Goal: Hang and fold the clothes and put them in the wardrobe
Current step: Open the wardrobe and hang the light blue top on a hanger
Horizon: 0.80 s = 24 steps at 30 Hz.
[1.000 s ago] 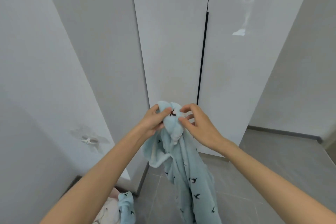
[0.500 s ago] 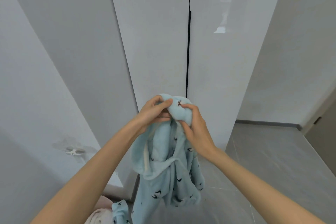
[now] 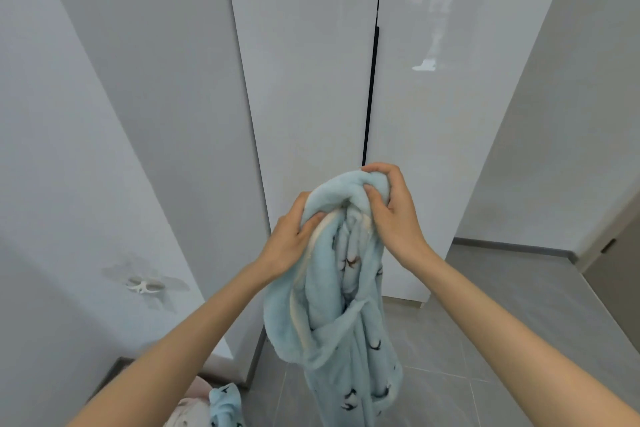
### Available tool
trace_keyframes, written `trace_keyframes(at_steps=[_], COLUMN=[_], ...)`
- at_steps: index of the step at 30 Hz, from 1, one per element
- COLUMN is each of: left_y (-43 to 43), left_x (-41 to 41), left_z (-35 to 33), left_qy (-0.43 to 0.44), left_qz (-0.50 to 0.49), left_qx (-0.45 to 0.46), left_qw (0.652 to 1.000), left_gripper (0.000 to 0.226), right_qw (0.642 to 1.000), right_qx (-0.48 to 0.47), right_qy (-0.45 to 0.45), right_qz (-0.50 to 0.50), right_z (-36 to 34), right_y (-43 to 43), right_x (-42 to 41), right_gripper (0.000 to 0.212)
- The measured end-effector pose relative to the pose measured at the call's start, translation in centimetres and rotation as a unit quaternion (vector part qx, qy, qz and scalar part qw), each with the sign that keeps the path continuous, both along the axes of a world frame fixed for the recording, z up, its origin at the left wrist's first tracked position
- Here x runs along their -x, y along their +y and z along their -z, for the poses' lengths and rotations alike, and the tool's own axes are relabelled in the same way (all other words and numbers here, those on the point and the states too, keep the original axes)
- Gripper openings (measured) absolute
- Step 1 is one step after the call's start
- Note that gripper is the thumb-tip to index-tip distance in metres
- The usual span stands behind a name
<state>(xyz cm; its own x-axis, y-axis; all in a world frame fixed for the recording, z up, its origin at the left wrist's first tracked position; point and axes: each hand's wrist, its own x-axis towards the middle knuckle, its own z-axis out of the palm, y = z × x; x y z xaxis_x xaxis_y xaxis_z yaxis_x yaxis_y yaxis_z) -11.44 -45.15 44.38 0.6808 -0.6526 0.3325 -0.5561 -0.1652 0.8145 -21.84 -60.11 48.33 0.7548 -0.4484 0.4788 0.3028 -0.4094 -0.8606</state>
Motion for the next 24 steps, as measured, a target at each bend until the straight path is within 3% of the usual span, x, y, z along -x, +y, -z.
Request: trace_keyframes(at_steps=[4,10,15,17,20,24], left_y=[-0.1,-1.1,-2.0,-2.0,-1.4,0.5], left_x=[-0.5,0.0,0.6,0.8,0.3,-2.2], left_z=[-1.7,-4.3,-5.1,-5.7,-6.5,-7.3], left_qy=[0.002,-0.038,-0.059,-0.064,-0.086,-0.092], left_qz=[-0.009,0.021,0.029,0.045,0.051,0.005], left_qx=[0.056,0.026,0.026,0.032,0.027,0.054], left_qw=[0.998,0.999,0.998,0.996,0.995,0.994], left_gripper=[0.010,0.008,0.007,0.007,0.009,0.007], right_qw=[0.997,0.988,0.985,0.988,0.998,0.996], right_qx=[0.013,0.010,0.121,0.120,0.023,0.072], right_qy=[0.074,0.149,0.118,0.095,0.064,0.037], right_qz=[0.020,0.038,0.021,0.005,0.007,0.022], right_z=[1.0,3.0,4.3,4.8,4.3,2.7], right_y=[-2.2,-2.5,-0.1,0.8,1.8,1.5], right_x=[-0.4,0.1,1.0,0.8,0.1,-1.4], right_gripper=[0.016,0.017,0.046,0.037,0.025,0.013])
